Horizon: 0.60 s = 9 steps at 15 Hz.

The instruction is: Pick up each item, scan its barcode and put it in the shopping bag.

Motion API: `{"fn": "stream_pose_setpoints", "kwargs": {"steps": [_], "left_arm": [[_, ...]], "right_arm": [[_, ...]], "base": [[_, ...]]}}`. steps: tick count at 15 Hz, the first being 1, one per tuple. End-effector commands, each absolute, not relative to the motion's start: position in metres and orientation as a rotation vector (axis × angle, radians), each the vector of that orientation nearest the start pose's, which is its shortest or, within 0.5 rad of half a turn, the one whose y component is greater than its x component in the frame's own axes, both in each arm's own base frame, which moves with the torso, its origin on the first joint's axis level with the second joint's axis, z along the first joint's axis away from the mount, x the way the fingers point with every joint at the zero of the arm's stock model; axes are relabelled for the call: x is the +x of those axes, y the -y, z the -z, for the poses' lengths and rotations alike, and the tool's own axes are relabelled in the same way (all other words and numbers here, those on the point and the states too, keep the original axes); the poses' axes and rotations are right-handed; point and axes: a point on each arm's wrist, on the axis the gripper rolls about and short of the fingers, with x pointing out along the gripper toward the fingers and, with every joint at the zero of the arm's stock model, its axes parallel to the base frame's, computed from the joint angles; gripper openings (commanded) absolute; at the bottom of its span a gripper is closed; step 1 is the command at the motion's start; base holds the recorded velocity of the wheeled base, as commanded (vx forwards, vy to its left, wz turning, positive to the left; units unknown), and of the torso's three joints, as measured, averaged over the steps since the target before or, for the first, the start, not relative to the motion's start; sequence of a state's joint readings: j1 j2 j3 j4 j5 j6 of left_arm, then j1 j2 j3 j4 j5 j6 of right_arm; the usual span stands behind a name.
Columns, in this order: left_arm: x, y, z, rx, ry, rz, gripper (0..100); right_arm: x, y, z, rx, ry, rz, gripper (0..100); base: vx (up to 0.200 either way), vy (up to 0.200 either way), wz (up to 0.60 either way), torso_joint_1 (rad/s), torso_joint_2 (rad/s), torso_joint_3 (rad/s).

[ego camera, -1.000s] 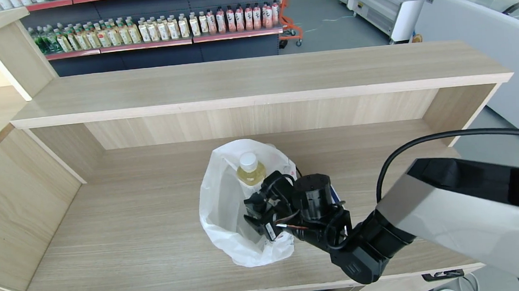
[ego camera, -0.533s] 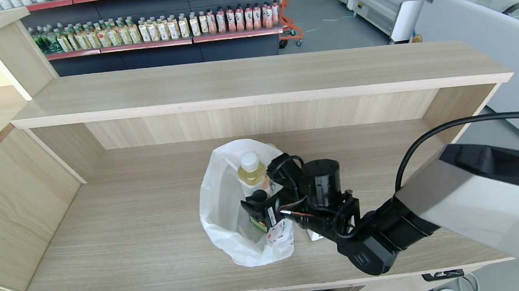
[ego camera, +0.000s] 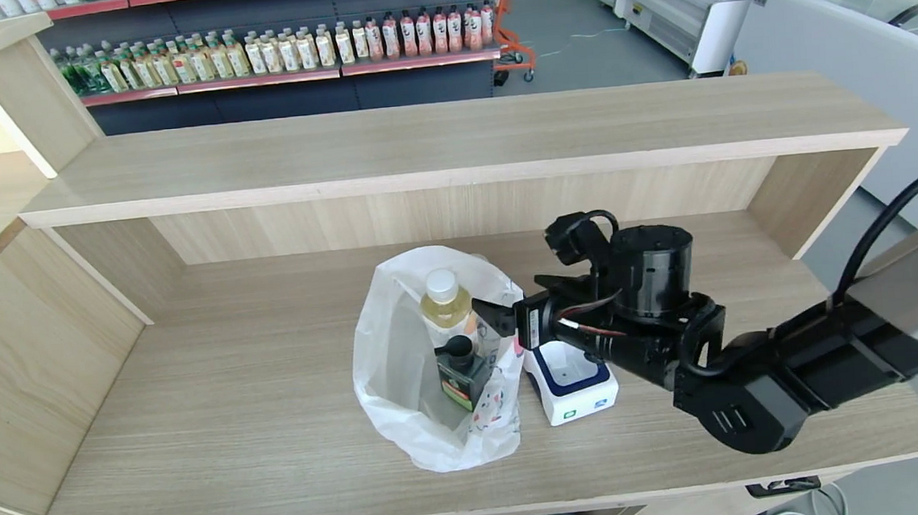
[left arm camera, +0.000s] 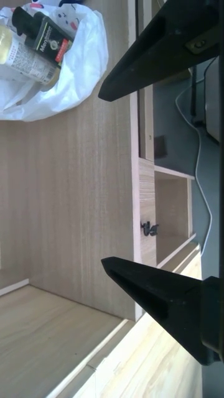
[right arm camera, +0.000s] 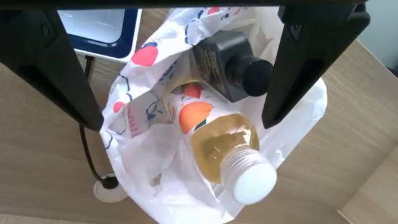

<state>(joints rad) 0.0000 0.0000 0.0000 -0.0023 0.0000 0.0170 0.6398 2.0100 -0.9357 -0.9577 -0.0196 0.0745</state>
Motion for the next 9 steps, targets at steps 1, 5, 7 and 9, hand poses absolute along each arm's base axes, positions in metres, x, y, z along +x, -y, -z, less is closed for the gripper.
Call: {"fn": "stream_pose_setpoints", "kwargs": {"steps": [1,5,7,9], "left_arm": [[-0.023,0.0,-0.076,0.006,-0.002,0.0,100],[-0.023,0.0,-0.076,0.002,-0.002,0.0,100],[-0.023,0.0,-0.076,0.002,-0.002,0.002,100],[-0.023,0.0,-0.076,0.002,-0.002,0.0,100]], "right_arm": [[0.292,-0.192,-0.177,0.067,-0.063,-0.562,100],[0.25,-0.099,-0.241,-0.006,-0.029,-0.33,100],[0.189,-0.047,-0.272,-0.043,-0.074,-0.113,100],[0.147,-0.03,-0.272,-0.05,-0.094,-0.003,100]], "base": [[0.0,0.0,0.0,0.0,0.0,0.0],[0.0,0.0,0.0,0.0,0.0,0.0],[0.0,0.0,0.0,0.0,0.0,0.0],[0.0,0.0,0.0,0.0,0.0,0.0]]}}
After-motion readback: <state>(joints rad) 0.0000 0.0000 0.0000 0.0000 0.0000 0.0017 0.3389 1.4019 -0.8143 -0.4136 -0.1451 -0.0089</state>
